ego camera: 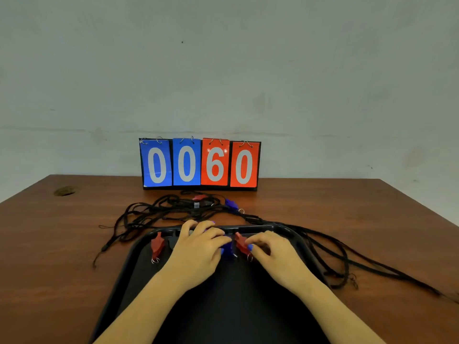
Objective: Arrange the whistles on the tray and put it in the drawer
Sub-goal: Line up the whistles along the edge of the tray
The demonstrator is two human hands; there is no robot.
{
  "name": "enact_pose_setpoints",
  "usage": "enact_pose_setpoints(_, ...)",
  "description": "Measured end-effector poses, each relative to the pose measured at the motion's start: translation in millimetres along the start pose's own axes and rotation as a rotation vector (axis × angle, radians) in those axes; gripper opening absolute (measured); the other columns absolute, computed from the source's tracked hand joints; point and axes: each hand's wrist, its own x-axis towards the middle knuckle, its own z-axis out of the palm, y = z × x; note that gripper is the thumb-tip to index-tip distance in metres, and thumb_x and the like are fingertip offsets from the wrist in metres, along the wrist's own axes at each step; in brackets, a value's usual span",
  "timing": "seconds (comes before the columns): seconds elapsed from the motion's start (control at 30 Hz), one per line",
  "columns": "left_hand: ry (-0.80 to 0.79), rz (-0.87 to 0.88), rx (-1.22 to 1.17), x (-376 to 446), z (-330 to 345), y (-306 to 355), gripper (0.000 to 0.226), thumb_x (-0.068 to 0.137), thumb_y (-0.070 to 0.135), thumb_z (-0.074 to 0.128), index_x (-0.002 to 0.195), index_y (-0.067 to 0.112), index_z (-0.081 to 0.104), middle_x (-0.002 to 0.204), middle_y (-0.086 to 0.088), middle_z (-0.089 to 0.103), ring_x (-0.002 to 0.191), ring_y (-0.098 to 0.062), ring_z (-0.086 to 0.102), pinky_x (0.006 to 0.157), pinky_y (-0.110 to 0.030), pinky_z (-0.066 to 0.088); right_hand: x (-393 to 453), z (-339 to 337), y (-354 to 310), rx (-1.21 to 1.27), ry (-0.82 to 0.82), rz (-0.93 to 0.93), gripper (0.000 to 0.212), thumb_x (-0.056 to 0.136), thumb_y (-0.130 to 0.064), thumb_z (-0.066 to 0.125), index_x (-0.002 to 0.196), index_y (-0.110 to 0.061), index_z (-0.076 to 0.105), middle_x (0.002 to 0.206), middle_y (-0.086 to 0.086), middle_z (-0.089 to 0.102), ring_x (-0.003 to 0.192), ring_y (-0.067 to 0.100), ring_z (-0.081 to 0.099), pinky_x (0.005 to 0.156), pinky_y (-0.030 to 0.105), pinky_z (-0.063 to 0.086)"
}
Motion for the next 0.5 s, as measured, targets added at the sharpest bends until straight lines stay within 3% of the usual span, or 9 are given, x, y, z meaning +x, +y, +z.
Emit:
enact_pose_setpoints(0.07,0.034,-0.029,0.046,3,-2,-2,0.03,0.063,0.026,0.064,0.092,0.03,0.071,0.094,0.015,0.07,0.097,-0.012,0.064,0.088,-0.035,0.028,1,0,0,-0.058,0.018,-0.038,0.022,0.091,-0.026,0.054,0.109,-0.031,0.064,0.098,-0.015,0.053,0.094,0.001,0.05,0.084,0.016,0.041)
enact_pose_setpoints(0.13,0.024,-0.112,0.1,7,-6,-5,0.044,0.047,0.021,0.08,0.091,0.024,0.072,0.089,0.008,0.072,0.091,-0.015,0.067,0.088,-0.039,0.038,1,-2,0,-0.094,0.033,-0.048,0.023,0.091,-0.025,0.055,0.111,-0.032,0.063,0.102,-0.017,0.05,0.101,0.002,0.047,0.091,0.017,0.039)
enact_pose_setpoints(0.23,-0.04,-0.268,0.141,12,-16,-9,0.066,0.028,0.016,0.088,0.091,0.019,0.073,0.086,0.001,0.072,0.086,-0.02,0.068,0.077,-0.041,0.052,2,-3,-1,-0.108,0.022,-0.007,0.032,0.091,-0.028,0.055,0.122,-0.031,0.056,0.123,-0.013,0.055,0.117,0.008,0.048,0.105,0.03,0.036)
enact_pose_setpoints(0.37,-0.073,-0.275,0.07,8,-15,-10,0.047,0.05,0.012,0.082,0.094,0.023,0.07,0.091,0.005,0.07,0.094,-0.019,0.065,0.087,-0.039,0.042,3,-1,0,-0.104,-0.038,0.012,0.028,0.091,-0.028,0.054,0.119,-0.031,0.057,0.121,-0.013,0.06,0.113,0.006,0.052,0.104,0.034,0.039)
enact_pose_setpoints(0.43,-0.084,-0.254,-0.026,6,-12,-6,0.032,0.073,0.018,0.065,0.103,0.028,0.067,0.101,0.01,0.067,0.105,-0.016,0.059,0.093,-0.04,0.035,3,-1,0,-0.124,-0.048,0.004,0.029,0.092,-0.027,0.053,0.12,-0.03,0.059,0.12,-0.012,0.06,0.112,0.006,0.052,0.102,0.03,0.041)
enact_pose_setpoints(0.5,-0.096,-0.241,-0.082,5,-9,-1,0.033,0.083,0.03,0.043,0.11,0.032,0.064,0.106,0.015,0.066,0.11,-0.013,0.054,0.096,-0.039,0.025,3,0,1,-0.102,-0.049,-0.01,0.032,0.091,-0.023,0.054,0.122,-0.029,0.059,0.116,-0.009,0.062,0.107,0.005,0.053,0.097,0.026,0.044)
